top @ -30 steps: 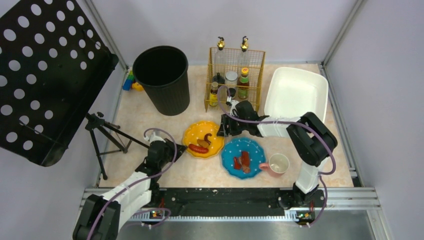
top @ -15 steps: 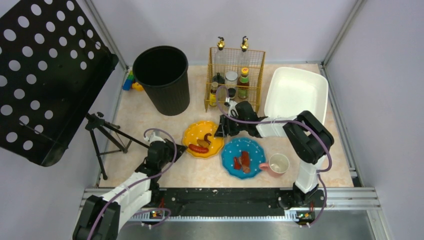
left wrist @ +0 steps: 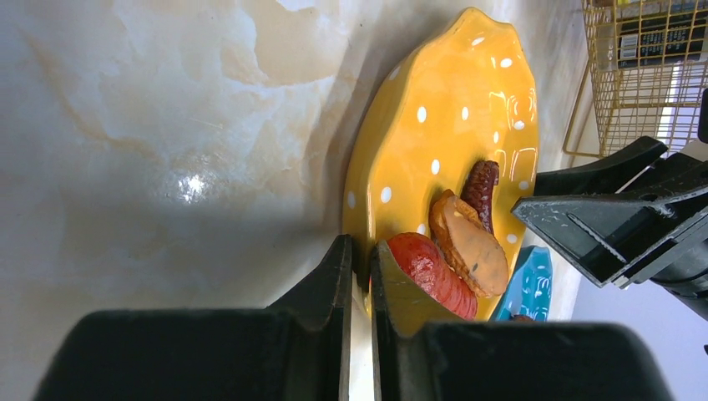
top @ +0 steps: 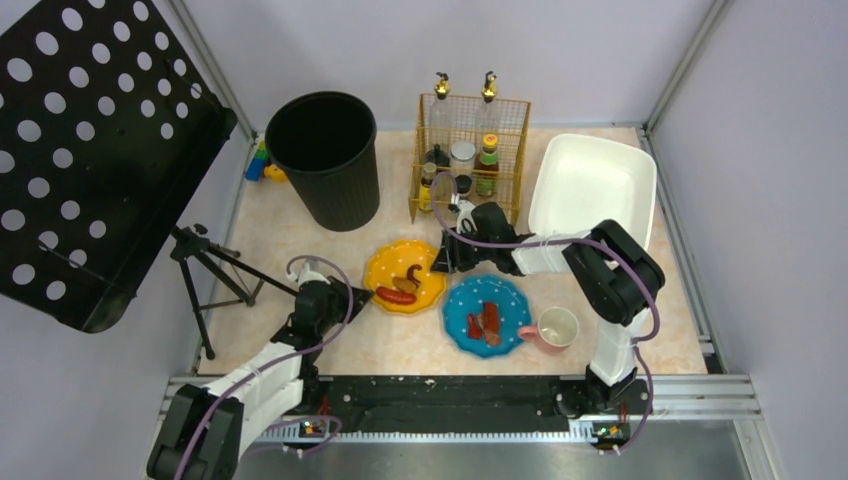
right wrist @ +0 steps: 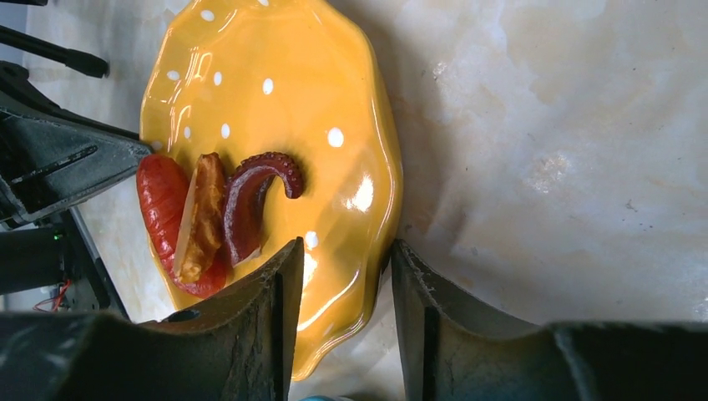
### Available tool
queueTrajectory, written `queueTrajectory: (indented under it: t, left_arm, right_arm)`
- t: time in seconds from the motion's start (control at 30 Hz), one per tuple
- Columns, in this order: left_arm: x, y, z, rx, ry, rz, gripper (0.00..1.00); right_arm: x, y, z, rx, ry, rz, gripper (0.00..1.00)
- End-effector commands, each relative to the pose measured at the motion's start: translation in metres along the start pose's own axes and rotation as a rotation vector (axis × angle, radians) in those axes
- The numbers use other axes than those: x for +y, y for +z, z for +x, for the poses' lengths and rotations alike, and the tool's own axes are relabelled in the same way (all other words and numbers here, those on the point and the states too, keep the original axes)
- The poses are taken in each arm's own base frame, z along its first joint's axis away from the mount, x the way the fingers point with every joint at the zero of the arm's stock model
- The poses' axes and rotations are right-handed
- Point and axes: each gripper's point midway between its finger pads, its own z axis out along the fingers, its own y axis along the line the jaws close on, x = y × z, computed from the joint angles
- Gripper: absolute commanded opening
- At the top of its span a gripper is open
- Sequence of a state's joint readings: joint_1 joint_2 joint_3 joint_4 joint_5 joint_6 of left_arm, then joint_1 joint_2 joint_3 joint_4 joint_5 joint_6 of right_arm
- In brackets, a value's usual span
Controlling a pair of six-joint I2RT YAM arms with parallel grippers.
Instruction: Clear the kitchen counter
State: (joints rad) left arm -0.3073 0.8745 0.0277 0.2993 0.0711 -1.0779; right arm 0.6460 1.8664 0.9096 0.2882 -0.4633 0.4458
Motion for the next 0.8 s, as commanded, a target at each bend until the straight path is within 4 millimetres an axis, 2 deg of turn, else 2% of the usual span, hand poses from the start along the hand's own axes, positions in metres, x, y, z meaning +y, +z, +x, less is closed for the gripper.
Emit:
queueTrajectory:
  t: [0.0, 0.17, 0.63, 0.77]
  left_arm:
    - [0.058, -0.011, 0.045, 0.137, -0.031, -0.127, 0.00]
    - [0.060, -0.010, 0.048, 0.147, -0.032, -0.127, 0.00]
    - [0.060, -0.011, 0.048, 0.146, -0.025, -0.126, 0.00]
    - [0.059, -0.011, 0.047, 0.145, -0.023, -0.125, 0.00]
  right_arm:
    - [0.017, 0.007, 0.039, 0.130, 0.124, -0.105, 0.40]
    - [0.030, 0.006, 0.038, 0.124, 0.134, -0.177, 0.37]
    - [0.073, 0.004, 0.037, 0.115, 0.123, -0.352, 0.35]
    - [0.077, 0.006, 0.038, 0.118, 0.117, -0.353, 0.25]
